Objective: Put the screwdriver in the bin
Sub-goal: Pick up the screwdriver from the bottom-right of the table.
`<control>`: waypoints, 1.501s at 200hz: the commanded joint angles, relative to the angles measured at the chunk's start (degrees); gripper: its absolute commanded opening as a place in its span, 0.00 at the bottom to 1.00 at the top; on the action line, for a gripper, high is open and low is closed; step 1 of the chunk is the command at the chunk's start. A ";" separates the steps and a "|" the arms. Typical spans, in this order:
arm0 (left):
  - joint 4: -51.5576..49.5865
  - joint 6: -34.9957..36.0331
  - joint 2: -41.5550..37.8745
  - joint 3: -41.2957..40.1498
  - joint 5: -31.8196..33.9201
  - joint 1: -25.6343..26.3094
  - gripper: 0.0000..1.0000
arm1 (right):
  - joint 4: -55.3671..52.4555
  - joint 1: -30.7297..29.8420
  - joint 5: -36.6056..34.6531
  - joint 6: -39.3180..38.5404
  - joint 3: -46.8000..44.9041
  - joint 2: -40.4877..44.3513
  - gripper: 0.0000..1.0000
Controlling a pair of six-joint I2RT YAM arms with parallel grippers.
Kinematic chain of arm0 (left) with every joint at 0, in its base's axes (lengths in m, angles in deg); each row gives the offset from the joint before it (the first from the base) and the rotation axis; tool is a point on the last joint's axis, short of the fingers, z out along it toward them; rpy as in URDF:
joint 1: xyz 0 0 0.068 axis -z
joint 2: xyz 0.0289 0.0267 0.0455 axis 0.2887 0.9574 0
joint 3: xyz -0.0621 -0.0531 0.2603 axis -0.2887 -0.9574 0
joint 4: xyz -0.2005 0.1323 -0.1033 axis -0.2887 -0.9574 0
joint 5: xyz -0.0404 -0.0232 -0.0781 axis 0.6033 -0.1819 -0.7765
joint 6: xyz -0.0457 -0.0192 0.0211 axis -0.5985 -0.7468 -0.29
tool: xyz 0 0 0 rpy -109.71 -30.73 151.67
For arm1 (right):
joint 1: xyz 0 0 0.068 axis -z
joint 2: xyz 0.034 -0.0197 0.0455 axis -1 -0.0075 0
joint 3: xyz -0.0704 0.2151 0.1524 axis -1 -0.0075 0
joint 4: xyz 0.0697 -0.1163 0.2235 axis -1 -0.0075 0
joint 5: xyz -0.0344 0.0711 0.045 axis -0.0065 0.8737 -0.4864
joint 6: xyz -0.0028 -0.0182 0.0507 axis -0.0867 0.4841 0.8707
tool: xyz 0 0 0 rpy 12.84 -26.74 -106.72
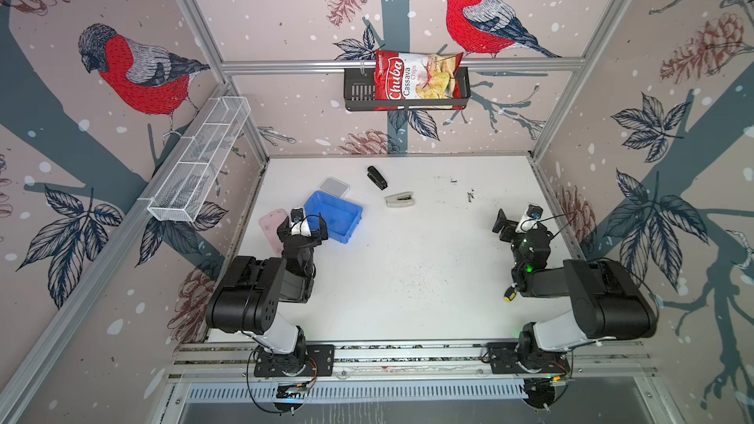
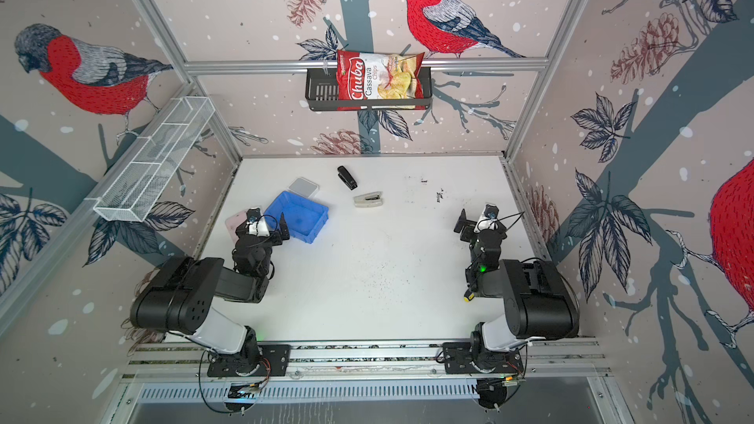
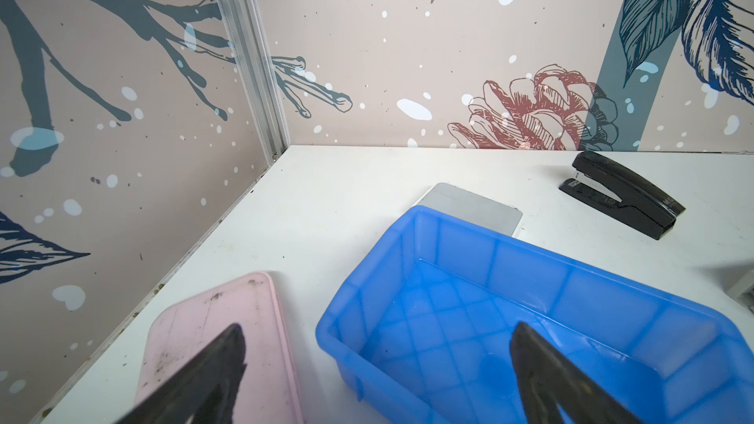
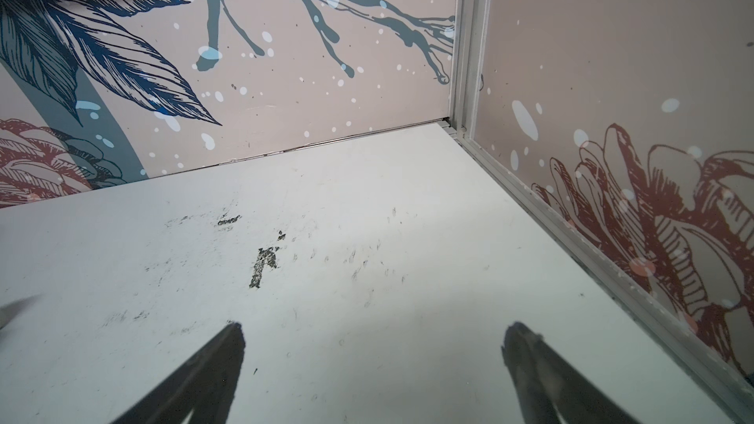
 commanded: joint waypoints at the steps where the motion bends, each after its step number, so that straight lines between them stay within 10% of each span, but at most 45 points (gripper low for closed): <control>1: 0.57 -0.42 -0.19 0.30 -0.61 -0.06 0.99 | 0.05 0.07 -0.07 -0.08 0.15 -0.03 1.00; 79: 2.23 1.75 -3.88 -1.86 1.49 2.02 0.99 | -0.78 -0.03 -0.06 -0.21 0.25 0.96 1.00; 148: -18.40 5.70 -21.05 2.19 -5.50 7.63 0.99 | -20.05 -1.82 1.89 0.12 5.53 13.89 1.00; 230: -32.16 6.92 -26.31 10.22 -14.99 27.80 0.99 | -57.66 -1.73 -5.39 22.46 13.82 34.47 1.00; 300: -32.15 5.04 -12.89 20.75 -25.61 43.72 0.99 | -85.03 9.25 -3.09 35.06 18.12 42.28 0.99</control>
